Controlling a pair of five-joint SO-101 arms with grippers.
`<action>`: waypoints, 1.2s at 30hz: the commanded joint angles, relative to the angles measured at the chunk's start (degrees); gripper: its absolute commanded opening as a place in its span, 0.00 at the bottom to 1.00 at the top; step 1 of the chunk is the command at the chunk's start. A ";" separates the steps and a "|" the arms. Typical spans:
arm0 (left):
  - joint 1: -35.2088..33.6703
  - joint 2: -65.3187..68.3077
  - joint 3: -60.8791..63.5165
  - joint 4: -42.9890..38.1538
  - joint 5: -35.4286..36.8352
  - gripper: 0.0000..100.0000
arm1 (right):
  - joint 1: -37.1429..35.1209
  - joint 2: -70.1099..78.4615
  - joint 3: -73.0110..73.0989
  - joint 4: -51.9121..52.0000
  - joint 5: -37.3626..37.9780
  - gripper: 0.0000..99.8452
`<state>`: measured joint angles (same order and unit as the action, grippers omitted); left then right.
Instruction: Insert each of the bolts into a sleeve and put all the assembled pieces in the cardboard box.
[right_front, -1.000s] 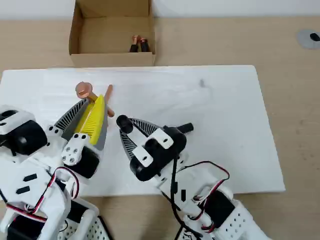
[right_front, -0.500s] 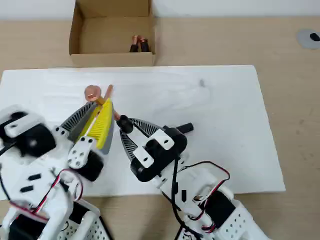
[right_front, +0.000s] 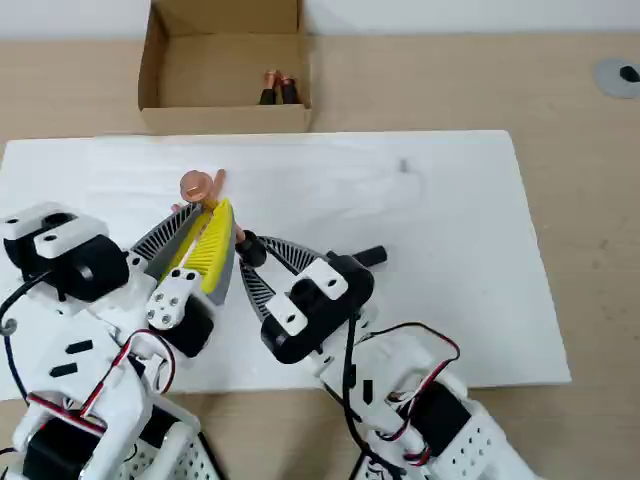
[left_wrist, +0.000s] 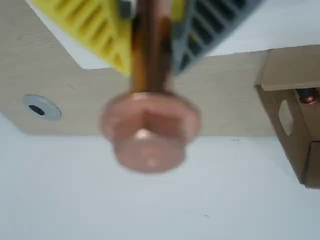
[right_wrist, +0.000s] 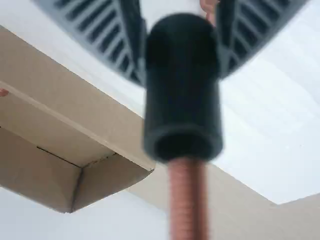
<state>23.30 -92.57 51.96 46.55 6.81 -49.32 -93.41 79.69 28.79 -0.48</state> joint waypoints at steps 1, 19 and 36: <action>0.70 0.22 -0.18 -1.49 0.09 0.01 | -0.57 -0.92 -0.31 -1.58 0.53 0.01; 4.48 0.22 2.02 -1.49 0.00 0.01 | -0.57 -0.84 -0.13 -1.49 0.26 0.01; 4.31 0.22 2.90 -1.14 -4.40 0.01 | -0.57 -0.84 -0.31 -1.49 0.26 0.01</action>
<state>26.29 -93.01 54.86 45.85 5.32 -49.23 -93.41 80.22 28.79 -0.48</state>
